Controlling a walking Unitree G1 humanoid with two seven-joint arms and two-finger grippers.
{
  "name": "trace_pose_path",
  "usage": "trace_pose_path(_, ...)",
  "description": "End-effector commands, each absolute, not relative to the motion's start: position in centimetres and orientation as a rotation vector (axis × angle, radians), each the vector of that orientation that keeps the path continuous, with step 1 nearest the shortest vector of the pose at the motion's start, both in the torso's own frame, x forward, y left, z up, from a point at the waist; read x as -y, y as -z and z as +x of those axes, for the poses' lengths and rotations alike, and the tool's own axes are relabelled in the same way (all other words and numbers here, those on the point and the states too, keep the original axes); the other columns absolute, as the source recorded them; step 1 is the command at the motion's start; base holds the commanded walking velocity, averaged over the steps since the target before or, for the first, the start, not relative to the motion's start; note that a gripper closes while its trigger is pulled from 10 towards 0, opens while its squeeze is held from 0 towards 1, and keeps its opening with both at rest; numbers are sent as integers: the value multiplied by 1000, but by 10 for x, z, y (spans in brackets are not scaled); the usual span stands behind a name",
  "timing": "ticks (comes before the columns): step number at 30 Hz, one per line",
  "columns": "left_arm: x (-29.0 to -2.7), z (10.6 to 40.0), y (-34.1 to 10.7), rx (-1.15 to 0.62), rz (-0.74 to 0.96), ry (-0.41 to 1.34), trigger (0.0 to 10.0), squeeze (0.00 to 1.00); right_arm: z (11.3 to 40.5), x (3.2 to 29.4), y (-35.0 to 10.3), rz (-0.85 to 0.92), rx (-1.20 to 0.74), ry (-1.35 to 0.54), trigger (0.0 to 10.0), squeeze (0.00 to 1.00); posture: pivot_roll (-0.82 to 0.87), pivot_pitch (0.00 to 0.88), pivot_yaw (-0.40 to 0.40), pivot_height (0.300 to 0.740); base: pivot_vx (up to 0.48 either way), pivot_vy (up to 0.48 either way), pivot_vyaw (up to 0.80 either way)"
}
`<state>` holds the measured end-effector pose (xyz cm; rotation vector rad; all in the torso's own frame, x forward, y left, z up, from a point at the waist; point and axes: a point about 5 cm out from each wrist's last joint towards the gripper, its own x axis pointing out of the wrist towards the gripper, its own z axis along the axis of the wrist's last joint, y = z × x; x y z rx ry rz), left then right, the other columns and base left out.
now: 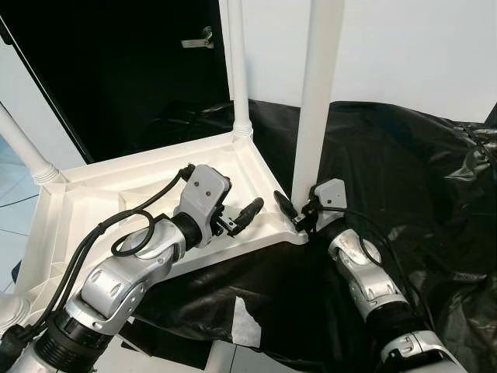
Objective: Building children table
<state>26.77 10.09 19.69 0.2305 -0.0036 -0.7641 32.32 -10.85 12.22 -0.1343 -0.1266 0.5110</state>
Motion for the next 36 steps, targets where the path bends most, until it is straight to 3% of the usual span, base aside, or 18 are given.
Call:
trace_pose_path(1, -91, 257, -198, -10, 249, 1059, 10000, 0, 317, 112, -90, -96, -54, -509, 10000, 0, 49, 0, 61, 740, 0, 0, 0)
trace_pose_path(13, -91, 256, -199, -5, 248, 1060, 10000, 0, 318, 114, -90, 33, -109, -503, 10000, 0, 48, 0, 58, 740, 0, 0, 0)
trace_pose_path(28, -89, 256, -200, 2, 249, 1061, 10000, 0, 317, 113, -92, 1, -100, -495, 10000, 0, 47, 0, 55, 740, 0, 0, 0)
trace_pose_path(34, -89, 256, -200, 4, 247, 1058, 10000, 0, 316, 103, -103, -13, -9, -269, 10000, 0, 48, 0, 46, 740, 0, 0, 0)
trace_pose_path(36, -89, 256, -200, 7, 247, 1054, 10000, 0, 315, 101, -107, 2, 24, -114, 10000, 0, 54, 0, 38, 740, 0, 0, 0)
